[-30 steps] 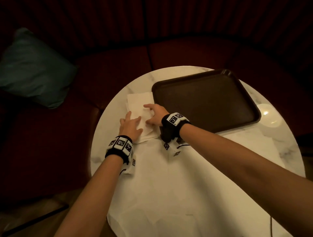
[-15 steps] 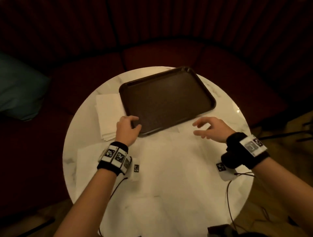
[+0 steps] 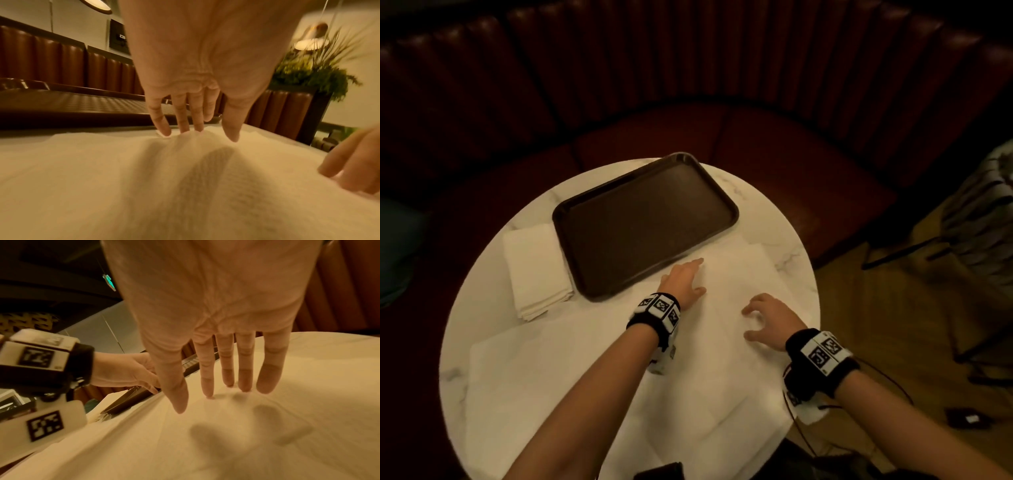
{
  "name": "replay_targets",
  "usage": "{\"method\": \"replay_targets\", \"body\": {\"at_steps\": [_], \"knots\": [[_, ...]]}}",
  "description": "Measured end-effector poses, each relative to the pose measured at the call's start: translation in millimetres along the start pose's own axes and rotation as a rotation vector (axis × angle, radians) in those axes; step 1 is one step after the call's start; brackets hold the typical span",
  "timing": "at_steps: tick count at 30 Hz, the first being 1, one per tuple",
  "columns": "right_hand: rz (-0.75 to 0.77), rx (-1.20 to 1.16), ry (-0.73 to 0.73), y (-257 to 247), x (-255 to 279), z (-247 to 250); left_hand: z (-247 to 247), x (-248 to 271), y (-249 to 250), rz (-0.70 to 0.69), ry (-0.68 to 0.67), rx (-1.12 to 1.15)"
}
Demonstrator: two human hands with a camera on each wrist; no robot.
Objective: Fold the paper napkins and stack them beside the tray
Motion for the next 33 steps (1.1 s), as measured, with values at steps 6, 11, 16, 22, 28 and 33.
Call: {"method": "replay_targets", "body": {"at_steps": [6, 11, 16, 22, 28, 33], "knots": [[0.01, -0.059, 0.013, 6, -1, 3, 6, -7, 9, 0.07, 0.072, 0.014], [0.04, -0.264, 0.188, 10, 4, 22, 15, 0, 5, 0.093, 0.075, 0.298], [0.019, -0.551, 0.243, 15, -1, 41, 22, 19, -19, 0.079, 0.003, 0.649], [0.073, -0.92, -0.012, -11, -7, 40, 68, 74, -2, 0.002, -0.058, 0.935], [0.028, -1.186, -0.135, -39, -5, 32, 92, 104, -40, 0.126, 0.214, 1.081], [0.009, -1.336, -0.245, -59, -4, 14, 95, 131, -77, 0.248, 0.459, 1.202]]}}
Point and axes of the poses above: each hand's wrist, its own x-axis away from the middle knuckle, its own z-axis out of the back of the hand, y = z × x, the point moved 7 cm from there along -x, towards the middle knuckle, and after that the axes turned 4 degrees about y, right-handed, at the moved point
